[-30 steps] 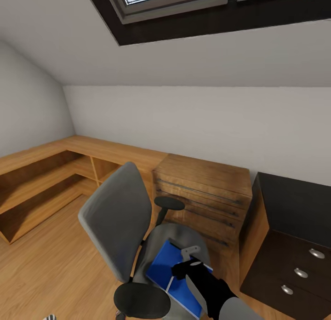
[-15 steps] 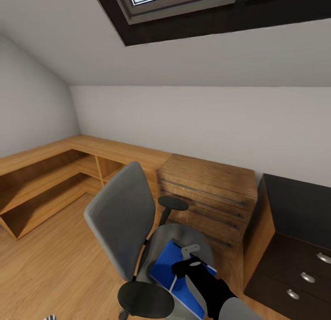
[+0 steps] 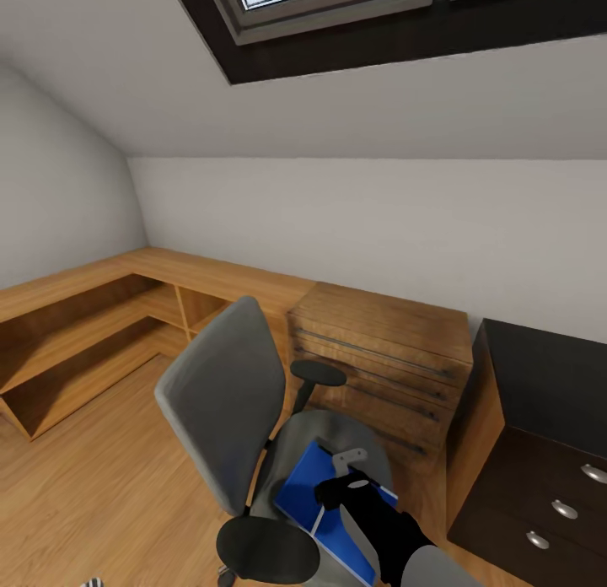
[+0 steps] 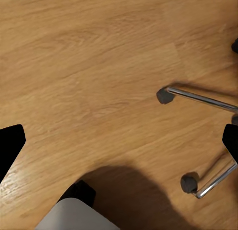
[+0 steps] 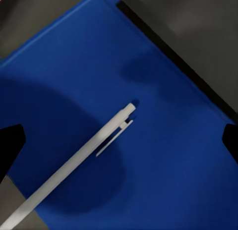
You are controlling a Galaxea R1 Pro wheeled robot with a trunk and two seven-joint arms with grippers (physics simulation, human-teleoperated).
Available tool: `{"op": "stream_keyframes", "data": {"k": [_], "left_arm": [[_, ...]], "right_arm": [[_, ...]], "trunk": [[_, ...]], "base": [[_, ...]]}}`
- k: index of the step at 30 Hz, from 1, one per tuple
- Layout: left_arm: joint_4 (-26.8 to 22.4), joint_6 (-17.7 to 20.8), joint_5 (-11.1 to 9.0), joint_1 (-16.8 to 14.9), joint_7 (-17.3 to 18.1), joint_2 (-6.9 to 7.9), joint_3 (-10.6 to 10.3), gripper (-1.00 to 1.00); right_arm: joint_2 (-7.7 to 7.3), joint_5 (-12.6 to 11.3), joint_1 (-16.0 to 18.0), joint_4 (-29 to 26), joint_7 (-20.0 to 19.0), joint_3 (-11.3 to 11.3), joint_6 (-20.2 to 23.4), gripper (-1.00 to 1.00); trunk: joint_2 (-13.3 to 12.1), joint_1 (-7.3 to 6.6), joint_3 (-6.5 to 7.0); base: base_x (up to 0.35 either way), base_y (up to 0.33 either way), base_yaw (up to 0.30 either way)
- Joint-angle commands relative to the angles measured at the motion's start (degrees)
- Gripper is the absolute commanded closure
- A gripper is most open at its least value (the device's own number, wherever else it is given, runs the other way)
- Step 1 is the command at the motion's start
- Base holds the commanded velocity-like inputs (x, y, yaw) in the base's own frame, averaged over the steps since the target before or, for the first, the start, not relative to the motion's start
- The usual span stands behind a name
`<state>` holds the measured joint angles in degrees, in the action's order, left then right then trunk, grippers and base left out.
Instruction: In the bedroom, organize the workspace by keeping the computer under the desk, ensuring the monitor is on the desk, placing the keyboard on the desk next to the monitor, placing the mouse on the desk next to the keyboard, moving the folder from the swivel chair onto the desk next to the mouse, stacking the notebook on top of the folder with the pen on top of the notebook, and positioning the swivel chair next to the desk.
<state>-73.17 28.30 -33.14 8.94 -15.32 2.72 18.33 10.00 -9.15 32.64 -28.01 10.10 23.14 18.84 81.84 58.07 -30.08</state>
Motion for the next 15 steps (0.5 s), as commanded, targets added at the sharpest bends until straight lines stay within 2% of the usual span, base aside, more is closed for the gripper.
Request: {"op": "stream_keyframes", "data": {"k": [1,9,15], "left_arm": [[-0.1,0.2,-0.6,0.0,-0.5,0.01,0.0,-1.0],[-0.1,0.2,-0.7,0.0,-0.5,0.04,0.0,-1.0],[0.0,0.2,-0.8,0.0,-0.6,0.09,-0.1,-1.0]], "right_arm": [[0.0,-0.6,0.1,0.0,0.5,0.4,0.2,-1.0],[0.0,-0.7,0.1,0.0,0.5,0.4,0.2,-1.0],[0.0,-0.7,0.1,0.0,0.3,0.4,0.2,-1.0]], "trunk": [[0.0,0.0,-0.05],[0.0,0.0,-0.05],[0.0,0.0,-0.05]], "base": [[0.0,0.0,0.041],[0.0,0.0,0.204],[0.0,0.0,0.046]]}}
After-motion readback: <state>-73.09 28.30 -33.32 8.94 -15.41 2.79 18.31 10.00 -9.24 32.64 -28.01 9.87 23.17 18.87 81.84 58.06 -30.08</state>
